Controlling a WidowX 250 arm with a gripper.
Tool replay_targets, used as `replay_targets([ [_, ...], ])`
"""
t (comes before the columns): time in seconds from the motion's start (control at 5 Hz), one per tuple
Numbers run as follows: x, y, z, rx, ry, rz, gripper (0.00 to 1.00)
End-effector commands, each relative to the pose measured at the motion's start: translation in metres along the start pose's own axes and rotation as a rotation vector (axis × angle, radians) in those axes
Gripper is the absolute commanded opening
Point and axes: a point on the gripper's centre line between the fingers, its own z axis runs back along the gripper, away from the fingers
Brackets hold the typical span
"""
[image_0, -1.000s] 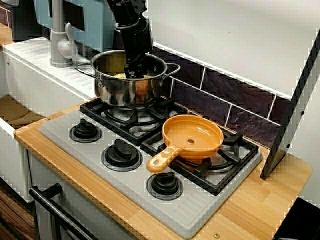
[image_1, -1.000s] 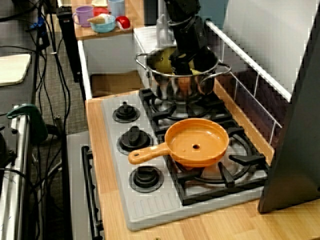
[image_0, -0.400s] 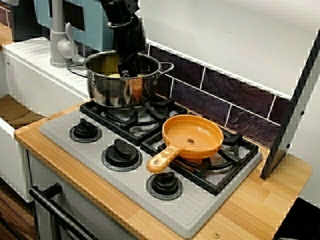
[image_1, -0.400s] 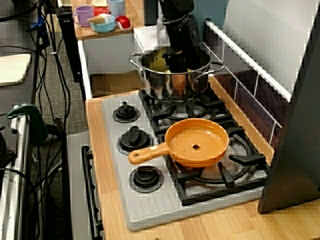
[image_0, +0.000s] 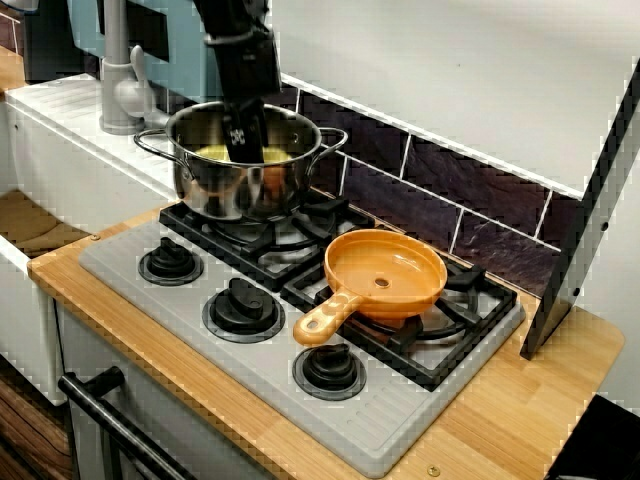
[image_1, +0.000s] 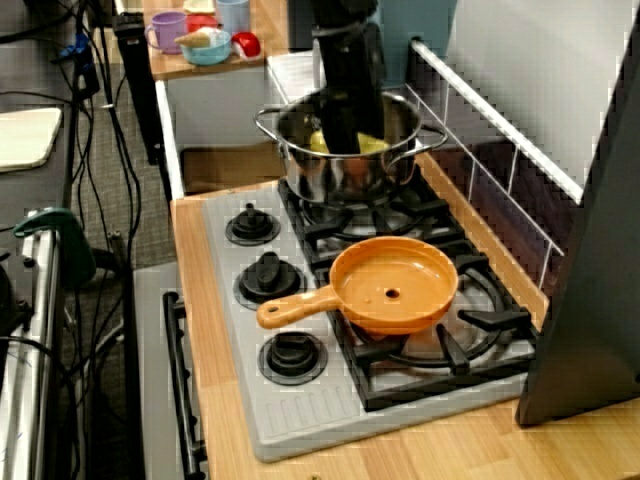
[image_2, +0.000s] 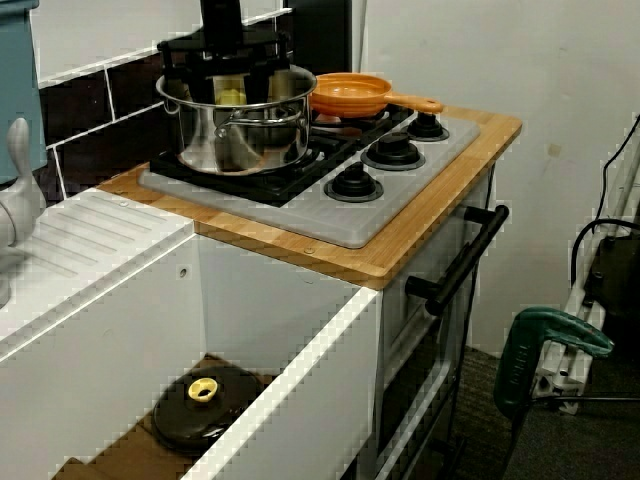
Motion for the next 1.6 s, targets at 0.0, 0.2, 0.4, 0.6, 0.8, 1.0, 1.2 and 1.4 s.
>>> replay_targets([
  [0.0,0.006,-0.005,0.059,0.084,-0.08,-0.023,0.0],
  [0.2,0.007,-0.013,0.074,0.081,-0.094,-0.028,0.0],
  [0.4,0.009,-0.022,0.085,0.082,-0.103,-0.03,0.0],
  [0.6,0.015,-0.027,0.094,0.06,-0.113,-0.015,0.0],
  [0.8,0.024,-0.035,0.101,0.065,-0.137,-0.007,0.0],
  [1.0,0.028,-0.038,0.104,0.062,-0.187,0.058,0.0],
  [1.2,0.037,-0.049,0.102,0.057,-0.199,0.045,0.0],
  [1.4,0.05,-0.066,0.096,0.076,-0.197,-0.002,0.0],
])
